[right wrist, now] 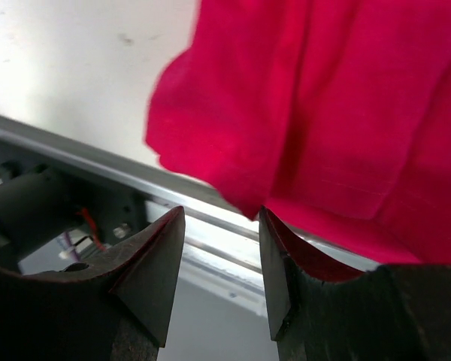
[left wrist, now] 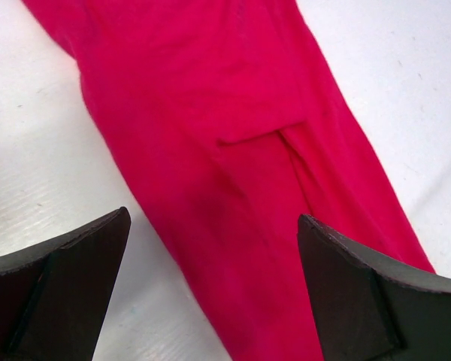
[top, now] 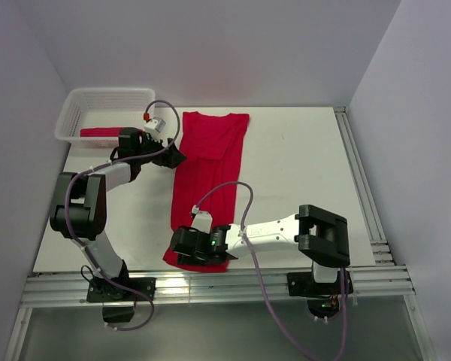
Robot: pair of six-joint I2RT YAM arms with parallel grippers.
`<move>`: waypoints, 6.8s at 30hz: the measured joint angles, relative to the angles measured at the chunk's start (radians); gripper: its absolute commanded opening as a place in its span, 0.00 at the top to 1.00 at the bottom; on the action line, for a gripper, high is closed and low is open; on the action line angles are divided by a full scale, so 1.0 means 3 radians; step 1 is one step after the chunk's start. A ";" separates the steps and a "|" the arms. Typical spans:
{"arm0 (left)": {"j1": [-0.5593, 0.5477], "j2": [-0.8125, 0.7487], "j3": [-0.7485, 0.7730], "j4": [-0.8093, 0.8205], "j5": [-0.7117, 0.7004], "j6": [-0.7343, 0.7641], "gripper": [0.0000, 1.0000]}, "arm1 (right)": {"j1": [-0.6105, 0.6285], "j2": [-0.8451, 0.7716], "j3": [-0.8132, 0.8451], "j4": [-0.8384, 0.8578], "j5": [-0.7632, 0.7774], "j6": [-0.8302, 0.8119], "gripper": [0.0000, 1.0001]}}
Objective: Roll the t-shirts
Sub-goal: Fold the tshirt
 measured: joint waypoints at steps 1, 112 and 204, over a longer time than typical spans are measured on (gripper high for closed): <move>-0.0005 -0.0003 0.0001 0.0003 0.0025 -0.0009 0.00 | 0.0000 0.0019 0.0000 -0.0024 0.0001 0.0024 0.48; -0.0609 0.0764 0.1217 -0.0930 -0.0231 -0.0462 0.00 | 0.1026 -0.0483 -0.0415 -0.1258 0.1817 -0.1086 0.48; -0.0693 0.2027 0.2669 -0.0942 -0.0292 -0.1564 0.00 | 0.1255 0.0627 -0.0088 -0.2152 0.2458 0.0767 1.00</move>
